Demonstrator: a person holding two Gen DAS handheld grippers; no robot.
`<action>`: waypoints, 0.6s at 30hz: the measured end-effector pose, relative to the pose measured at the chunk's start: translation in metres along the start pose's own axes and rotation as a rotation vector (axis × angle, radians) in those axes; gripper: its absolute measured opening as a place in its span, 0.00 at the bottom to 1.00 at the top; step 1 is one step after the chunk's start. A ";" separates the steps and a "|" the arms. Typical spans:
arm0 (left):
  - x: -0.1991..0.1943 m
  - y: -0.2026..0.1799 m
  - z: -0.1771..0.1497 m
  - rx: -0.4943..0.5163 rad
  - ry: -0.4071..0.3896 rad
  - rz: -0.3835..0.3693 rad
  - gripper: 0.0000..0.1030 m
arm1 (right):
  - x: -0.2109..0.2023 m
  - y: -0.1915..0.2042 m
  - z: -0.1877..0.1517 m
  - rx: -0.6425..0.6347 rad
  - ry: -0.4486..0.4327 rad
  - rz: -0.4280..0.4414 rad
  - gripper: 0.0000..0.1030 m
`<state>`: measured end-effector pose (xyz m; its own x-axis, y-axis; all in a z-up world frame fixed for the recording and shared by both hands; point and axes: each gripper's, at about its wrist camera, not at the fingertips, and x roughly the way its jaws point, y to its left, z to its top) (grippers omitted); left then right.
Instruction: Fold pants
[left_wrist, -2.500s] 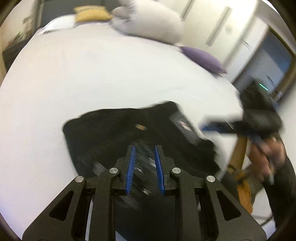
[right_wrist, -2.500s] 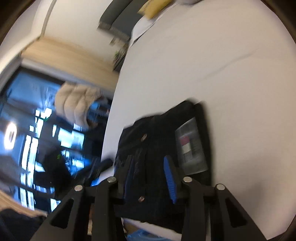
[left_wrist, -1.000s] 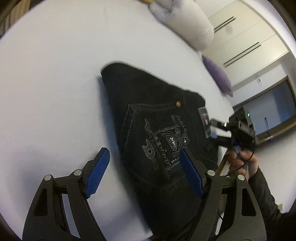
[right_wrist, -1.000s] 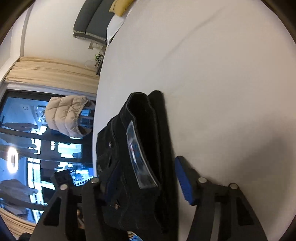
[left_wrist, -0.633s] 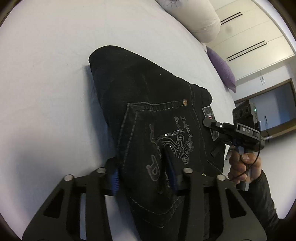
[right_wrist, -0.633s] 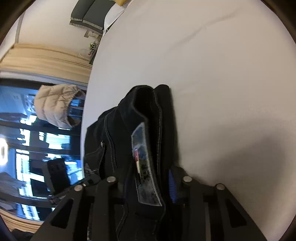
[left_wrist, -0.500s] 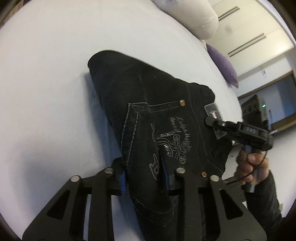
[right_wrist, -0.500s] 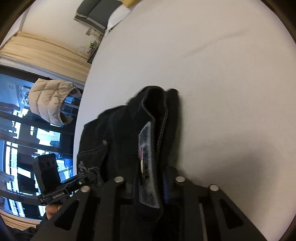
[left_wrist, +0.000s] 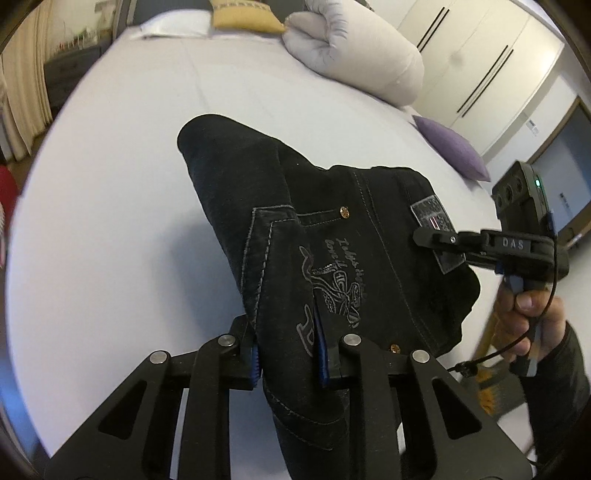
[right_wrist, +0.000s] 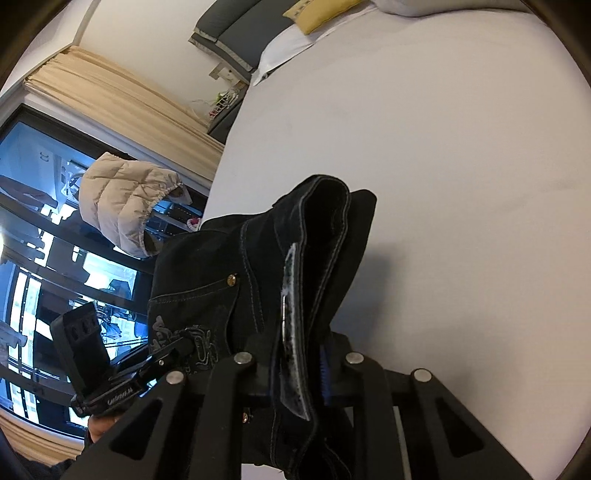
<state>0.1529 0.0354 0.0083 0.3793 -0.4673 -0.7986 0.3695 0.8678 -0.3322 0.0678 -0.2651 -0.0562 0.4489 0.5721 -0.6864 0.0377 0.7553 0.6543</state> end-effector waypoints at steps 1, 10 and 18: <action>-0.002 0.006 0.007 0.007 -0.006 0.015 0.20 | 0.008 0.005 0.007 -0.005 0.002 0.002 0.18; 0.008 0.078 0.060 0.016 -0.013 0.098 0.20 | 0.081 0.023 0.071 0.010 0.021 0.018 0.19; 0.070 0.106 0.076 -0.033 0.050 0.100 0.21 | 0.140 -0.015 0.079 0.110 0.057 -0.029 0.19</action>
<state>0.2831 0.0819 -0.0453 0.3701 -0.3694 -0.8524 0.3037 0.9152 -0.2647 0.2010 -0.2220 -0.1371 0.3952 0.5700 -0.7204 0.1491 0.7340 0.6626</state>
